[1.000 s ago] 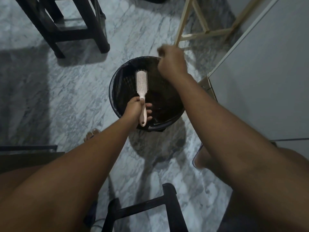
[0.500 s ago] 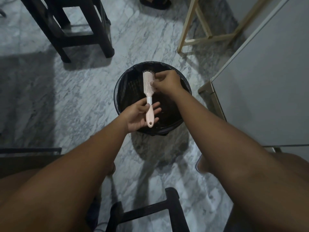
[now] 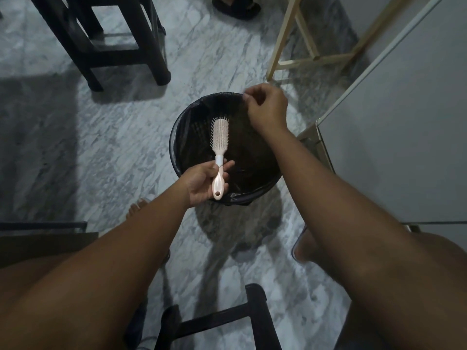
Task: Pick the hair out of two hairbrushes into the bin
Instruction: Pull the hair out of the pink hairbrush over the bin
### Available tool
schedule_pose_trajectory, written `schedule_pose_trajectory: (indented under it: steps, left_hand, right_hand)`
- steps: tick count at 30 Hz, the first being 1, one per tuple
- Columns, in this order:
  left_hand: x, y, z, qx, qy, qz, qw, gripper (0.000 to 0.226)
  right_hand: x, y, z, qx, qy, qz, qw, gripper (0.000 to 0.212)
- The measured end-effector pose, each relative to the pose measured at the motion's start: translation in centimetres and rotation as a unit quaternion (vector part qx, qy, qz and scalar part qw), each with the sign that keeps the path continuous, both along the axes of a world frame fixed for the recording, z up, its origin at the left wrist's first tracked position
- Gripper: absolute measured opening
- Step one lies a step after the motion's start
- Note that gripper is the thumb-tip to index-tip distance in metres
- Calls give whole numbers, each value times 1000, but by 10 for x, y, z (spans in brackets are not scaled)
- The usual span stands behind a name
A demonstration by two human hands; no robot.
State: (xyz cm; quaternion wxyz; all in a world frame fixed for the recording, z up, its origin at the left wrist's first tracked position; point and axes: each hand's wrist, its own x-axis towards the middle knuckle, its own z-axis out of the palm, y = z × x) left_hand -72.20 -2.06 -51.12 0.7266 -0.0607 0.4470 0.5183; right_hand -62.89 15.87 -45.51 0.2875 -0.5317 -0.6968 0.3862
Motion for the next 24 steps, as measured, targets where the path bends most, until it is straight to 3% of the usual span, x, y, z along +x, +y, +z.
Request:
schedule_pose_trajectory:
  steps: [2,4,5,9,12,15,17,21,24]
  left_hand:
    - [0,0,0,1,13,-3,1000,40]
    - [0,-1,1,6,28,-10,1000,41]
    - [0,-1,2,7,34,-15,999,42]
    - [-6,-4,3,17,45,-16,999,43]
    - [-13,-6,4,22,38,-21,999,42]
    - [-17,-8,4,30,22,-35,999,41]
    - [-17,-7,5,39,12,-47,998,41]
    - [-15,-6,7,48,9,-61,997,40]
    - [-18,-10,2,59,3,-47,997,41]
  right_hand:
    - [3,0,-8,-47,-168,70,982,28]
    - [5,-10,-15,-119,-376,150,907,46]
    - [7,-14,-16,-130,-430,168,877,51]
    - [6,-18,-19,-78,-389,121,910,40]
    - [8,-11,-28,-97,-420,111,895,57]
    - [2,-11,-35,-68,-219,153,961,75]
    - [-4,-16,-44,-76,-138,190,969,86]
    - [-5,-20,-65,-66,-70,131,987,47]
    - [0,-21,-74,-93,-78,62,991,23]
